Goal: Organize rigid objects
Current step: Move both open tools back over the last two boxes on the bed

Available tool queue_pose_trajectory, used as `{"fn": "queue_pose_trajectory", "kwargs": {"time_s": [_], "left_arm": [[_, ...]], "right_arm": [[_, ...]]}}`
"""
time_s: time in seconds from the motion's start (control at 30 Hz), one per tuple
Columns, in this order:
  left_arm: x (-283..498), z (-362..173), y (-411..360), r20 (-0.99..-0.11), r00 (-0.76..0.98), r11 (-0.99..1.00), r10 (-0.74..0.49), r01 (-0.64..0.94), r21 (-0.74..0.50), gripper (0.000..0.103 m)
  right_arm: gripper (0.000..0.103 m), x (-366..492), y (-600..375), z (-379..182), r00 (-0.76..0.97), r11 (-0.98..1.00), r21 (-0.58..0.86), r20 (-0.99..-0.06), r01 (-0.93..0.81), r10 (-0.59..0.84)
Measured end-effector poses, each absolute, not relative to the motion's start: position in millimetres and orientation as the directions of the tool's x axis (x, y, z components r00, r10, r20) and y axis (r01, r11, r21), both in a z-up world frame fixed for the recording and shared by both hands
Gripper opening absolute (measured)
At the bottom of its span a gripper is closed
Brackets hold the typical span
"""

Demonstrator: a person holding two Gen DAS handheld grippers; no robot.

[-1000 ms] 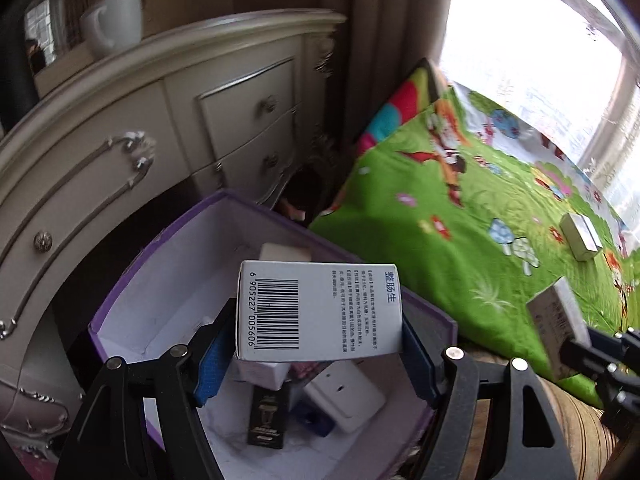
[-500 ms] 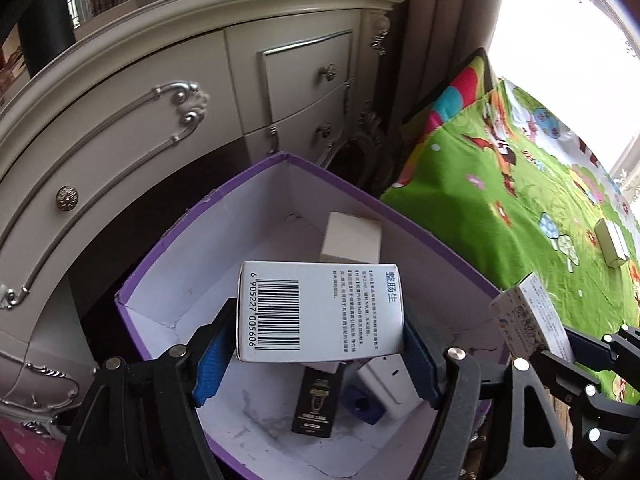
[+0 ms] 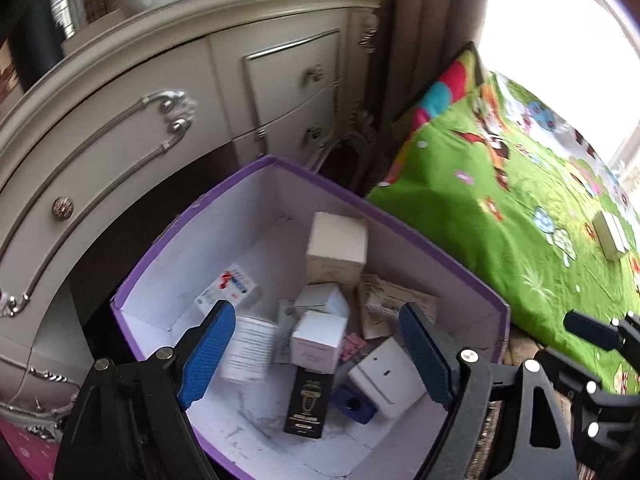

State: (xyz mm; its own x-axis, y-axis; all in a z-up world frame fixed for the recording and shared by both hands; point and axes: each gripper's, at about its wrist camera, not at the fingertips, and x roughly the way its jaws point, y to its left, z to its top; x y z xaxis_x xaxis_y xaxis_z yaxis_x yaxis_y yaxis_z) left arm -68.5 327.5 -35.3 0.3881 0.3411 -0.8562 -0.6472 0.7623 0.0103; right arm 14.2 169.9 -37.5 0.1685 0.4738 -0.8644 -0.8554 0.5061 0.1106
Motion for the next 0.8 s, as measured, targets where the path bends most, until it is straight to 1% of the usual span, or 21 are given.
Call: {"fn": "queue_pose_trajectory", "kwargs": {"time_s": [0.2,0.27,0.37,0.47,0.7,0.8], "left_arm": [[-45,-32,299,-0.852,0.412,0.807,0.322,-0.590,0.019,0.085],[-37,-30,289,-0.852,0.423,0.824,0.310,-0.567,0.018,0.085],[-21,-27,272,-0.849,0.451,0.853,0.274,-0.522,-0.002,0.085],[-4,-23,254,-0.841,0.487,0.879,0.234,-0.475,-0.031,0.085],[44,-15,210,-0.835,0.527,0.921,0.156,-0.383,-0.069,0.085],[66,-15,190,-0.836,0.540,0.936,0.097,-0.336,-0.108,0.085]], "right_arm": [[0.057,39,138,-37,0.227,0.577,0.087,-0.864,-0.812,0.450],[0.059,46,127,-36,0.246,0.596,0.080,-0.861,-0.799,0.446],[0.063,58,108,-34,0.267,0.619,0.079,-0.854,-0.781,0.446],[0.064,74,87,-30,0.287,0.646,0.086,-0.846,-0.758,0.449],[0.065,112,37,-27,0.342,0.719,0.074,-0.843,-0.691,0.416],[0.065,131,12,-27,0.364,0.751,0.068,-0.843,-0.657,0.395]]}}
